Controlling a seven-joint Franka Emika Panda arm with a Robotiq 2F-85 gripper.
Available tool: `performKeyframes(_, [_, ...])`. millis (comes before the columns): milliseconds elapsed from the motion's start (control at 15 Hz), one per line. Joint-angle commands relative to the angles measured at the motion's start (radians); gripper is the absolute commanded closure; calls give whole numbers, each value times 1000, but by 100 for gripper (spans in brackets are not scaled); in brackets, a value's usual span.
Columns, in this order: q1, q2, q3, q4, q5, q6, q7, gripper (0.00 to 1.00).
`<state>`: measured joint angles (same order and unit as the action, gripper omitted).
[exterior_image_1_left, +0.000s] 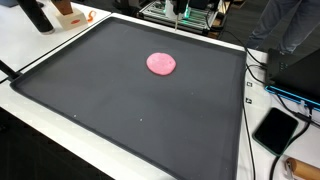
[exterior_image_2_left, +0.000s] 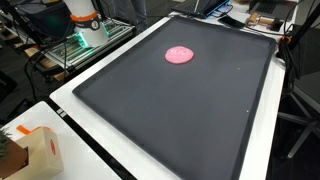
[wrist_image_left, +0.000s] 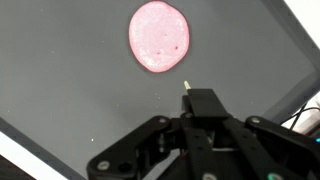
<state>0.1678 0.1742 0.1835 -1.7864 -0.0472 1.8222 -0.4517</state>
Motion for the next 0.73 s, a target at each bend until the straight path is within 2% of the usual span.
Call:
performKeyframes(0, [-24, -73, 4, -85, 52, 12, -87, 97])
performKeyframes(67, [-10, -23, 3, -20, 19, -2, -39, 87])
performKeyframes(667, [-13, -47, 1, -48, 25, -4, -64, 87])
